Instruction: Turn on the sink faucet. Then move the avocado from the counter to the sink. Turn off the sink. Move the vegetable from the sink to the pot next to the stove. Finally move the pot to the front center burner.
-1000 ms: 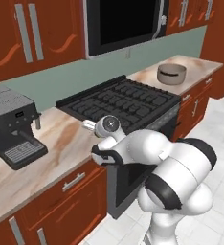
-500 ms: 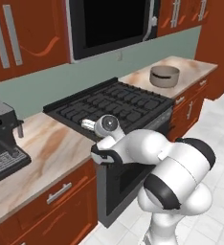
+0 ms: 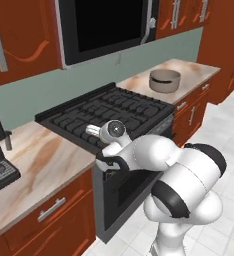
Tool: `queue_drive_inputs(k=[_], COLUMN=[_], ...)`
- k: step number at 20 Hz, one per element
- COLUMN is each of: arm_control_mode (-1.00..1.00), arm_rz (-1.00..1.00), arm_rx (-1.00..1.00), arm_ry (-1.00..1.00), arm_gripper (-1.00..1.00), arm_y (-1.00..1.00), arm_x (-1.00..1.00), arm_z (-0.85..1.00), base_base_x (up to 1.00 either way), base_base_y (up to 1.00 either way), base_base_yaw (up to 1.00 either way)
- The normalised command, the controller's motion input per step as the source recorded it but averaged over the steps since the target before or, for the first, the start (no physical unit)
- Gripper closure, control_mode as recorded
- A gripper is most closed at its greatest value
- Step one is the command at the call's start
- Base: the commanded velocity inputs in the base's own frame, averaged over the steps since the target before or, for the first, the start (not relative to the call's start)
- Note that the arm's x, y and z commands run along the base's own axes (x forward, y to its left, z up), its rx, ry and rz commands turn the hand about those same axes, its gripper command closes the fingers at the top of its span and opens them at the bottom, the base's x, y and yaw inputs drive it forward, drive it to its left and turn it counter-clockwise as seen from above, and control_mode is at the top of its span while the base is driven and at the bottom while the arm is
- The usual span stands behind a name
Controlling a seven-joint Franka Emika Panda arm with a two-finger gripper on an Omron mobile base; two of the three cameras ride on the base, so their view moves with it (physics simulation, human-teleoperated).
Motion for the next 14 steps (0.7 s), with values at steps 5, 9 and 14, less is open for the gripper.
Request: queue_drive_inputs(k=[5,9,14], arm_control_mode=[1.0,1.0,1.0], arm_rz=[0.0,0.0,0.0], arm_rx=[0.0,0.0,0.0], arm_ry=[0.0,0.0,0.0], arm_gripper=[1.0,1.0,1.0], arm_y=[0.0,0.0,0.0], arm_x=[0.0,0.0,0.0], arm_z=[0.0,0.0,0.0], base_base_x=[-0.15,0.47,0.42], base_base_y=[-0.3,0.39,0.27], base_base_yaw=[0.02,0.01,0.01])
